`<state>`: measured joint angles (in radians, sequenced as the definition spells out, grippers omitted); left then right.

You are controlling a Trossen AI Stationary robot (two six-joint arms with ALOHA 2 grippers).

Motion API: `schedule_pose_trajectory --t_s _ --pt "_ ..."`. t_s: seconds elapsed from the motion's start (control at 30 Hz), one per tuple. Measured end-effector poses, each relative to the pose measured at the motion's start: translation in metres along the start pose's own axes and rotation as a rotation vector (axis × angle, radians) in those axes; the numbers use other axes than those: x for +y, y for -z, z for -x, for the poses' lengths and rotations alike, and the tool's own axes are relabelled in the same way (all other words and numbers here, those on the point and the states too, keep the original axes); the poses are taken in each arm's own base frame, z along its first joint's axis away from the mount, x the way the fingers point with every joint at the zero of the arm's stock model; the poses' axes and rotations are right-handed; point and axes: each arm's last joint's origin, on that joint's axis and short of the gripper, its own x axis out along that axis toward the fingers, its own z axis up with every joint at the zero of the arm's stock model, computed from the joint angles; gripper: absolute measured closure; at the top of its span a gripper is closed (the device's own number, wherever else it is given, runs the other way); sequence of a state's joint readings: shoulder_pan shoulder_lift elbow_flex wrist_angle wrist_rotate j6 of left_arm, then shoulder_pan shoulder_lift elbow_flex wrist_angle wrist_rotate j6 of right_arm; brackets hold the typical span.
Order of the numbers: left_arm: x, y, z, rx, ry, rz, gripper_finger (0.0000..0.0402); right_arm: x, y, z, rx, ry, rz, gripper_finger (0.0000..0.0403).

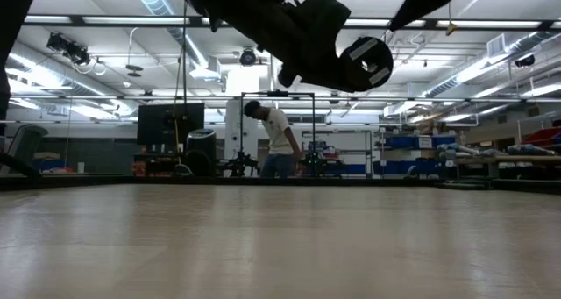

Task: Coil cords
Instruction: Coil the red wire cable onto the black spool

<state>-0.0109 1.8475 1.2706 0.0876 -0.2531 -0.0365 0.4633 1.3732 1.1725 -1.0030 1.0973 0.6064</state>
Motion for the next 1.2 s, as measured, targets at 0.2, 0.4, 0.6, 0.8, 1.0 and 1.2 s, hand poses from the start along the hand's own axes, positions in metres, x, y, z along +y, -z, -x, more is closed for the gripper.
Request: schedule_pose_trajectory --t_s 0.2,0.4,0.6,0.8,1.0,1.2 --pt "-0.002 0.004 -0.006 -0.014 -0.013 0.05 0.0401 0.023 -0.016 -0.019 -0.016 -0.109 0.047 0.04" --pt "0.0 0.003 -0.003 -0.007 -0.123 0.073 0.0401 0.023 -0.02 -0.026 -0.015 -0.139 0.011 0.0396" --pt "-0.001 -0.002 -0.002 -0.051 -0.136 0.08 0.0401 0.028 -0.021 -0.027 -0.014 -0.206 0.091 0.0384" --pt "-0.006 -0.004 -0.001 -0.081 -0.116 0.078 0.0401 0.034 -0.023 -0.03 -0.03 -0.242 0.203 0.0333" --pt "-0.009 -0.006 0.0 -0.094 -0.107 0.059 0.0401 0.031 -0.023 -0.023 -0.047 -0.267 0.241 0.0293" --pt "-0.01 -0.007 0.0 -0.1 -0.1 0.045 0.0401 0.026 -0.024 -0.002 -0.07 -0.468 0.259 0.0291"
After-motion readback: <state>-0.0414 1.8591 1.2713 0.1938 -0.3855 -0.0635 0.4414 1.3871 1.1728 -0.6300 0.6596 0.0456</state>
